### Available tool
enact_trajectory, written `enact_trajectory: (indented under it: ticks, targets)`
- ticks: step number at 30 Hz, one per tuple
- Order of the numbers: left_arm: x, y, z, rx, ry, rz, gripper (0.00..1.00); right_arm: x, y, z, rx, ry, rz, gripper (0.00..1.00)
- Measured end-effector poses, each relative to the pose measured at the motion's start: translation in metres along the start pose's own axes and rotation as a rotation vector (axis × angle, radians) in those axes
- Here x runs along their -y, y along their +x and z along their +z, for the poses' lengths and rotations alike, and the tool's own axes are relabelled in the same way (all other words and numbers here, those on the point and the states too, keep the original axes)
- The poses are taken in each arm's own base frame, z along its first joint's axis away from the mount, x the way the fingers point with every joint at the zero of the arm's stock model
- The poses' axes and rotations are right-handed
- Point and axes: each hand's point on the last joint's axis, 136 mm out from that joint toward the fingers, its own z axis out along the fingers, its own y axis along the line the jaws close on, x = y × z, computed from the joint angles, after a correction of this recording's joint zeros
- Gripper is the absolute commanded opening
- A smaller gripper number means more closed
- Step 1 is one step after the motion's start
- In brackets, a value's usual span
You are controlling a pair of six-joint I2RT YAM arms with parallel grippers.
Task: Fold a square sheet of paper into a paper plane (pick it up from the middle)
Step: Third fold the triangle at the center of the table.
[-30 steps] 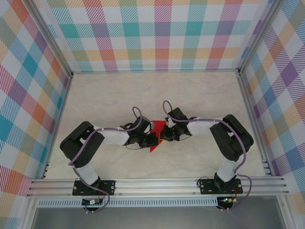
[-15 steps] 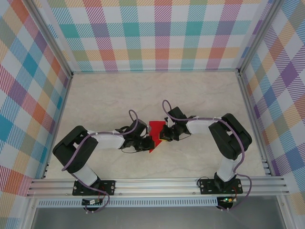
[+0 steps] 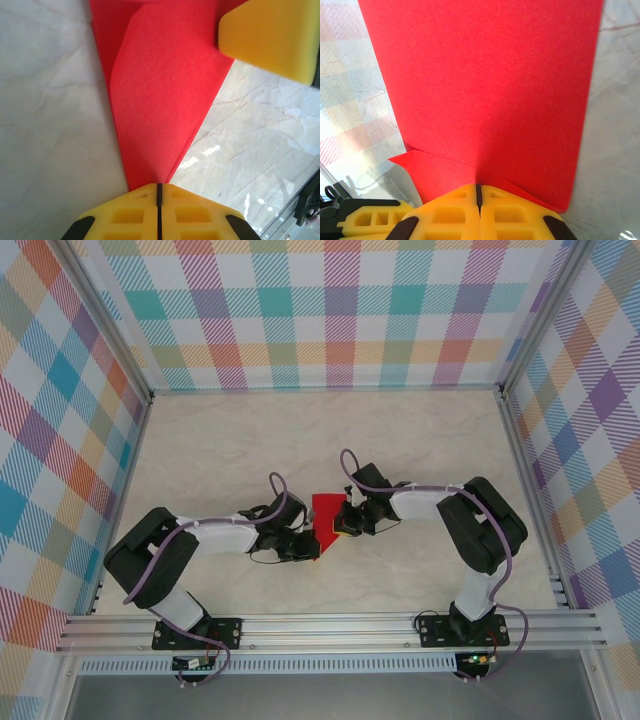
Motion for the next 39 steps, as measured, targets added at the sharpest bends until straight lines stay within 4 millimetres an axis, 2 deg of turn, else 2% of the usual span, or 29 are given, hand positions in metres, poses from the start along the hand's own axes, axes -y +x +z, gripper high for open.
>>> enact_trajectory:
  ticks: [10, 15, 17, 22, 25, 28, 33, 39]
  targets:
    - [-0.010, 0.016, -0.009, -0.056, -0.052, -0.008, 0.08, 0.000, 0.000, 0.000, -0.003, 0.003, 0.003, 0.04]
    - [-0.019, 0.028, -0.024, -0.076, -0.116, -0.036, 0.08, 0.000, 0.000, 0.000, -0.003, 0.003, 0.003, 0.05]
    - [-0.014, 0.022, -0.030, -0.046, -0.114, -0.036, 0.08, 0.000, 0.000, 0.000, -0.003, 0.003, 0.003, 0.05]
    - [0.006, -0.007, -0.035, 0.053, -0.079, -0.034, 0.08, 0.000, 0.000, 0.000, -0.003, 0.003, 0.003, 0.05]
    - [0.016, -0.022, -0.029, 0.086, -0.051, -0.041, 0.08, 0.000, 0.000, 0.000, -0.003, 0.003, 0.003, 0.05]
    - [0.018, -0.031, -0.018, 0.091, -0.044, -0.051, 0.08, 0.000, 0.000, 0.000, -0.003, 0.003, 0.004, 0.05]
    - [0.011, -0.031, -0.002, 0.065, -0.056, -0.080, 0.07, -0.001, 0.000, 0.000, -0.003, 0.002, 0.009, 0.05]
    - [0.001, -0.024, -0.001, 0.038, -0.094, -0.095, 0.05, -0.004, -0.002, -0.002, -0.004, 0.006, 0.022, 0.05]
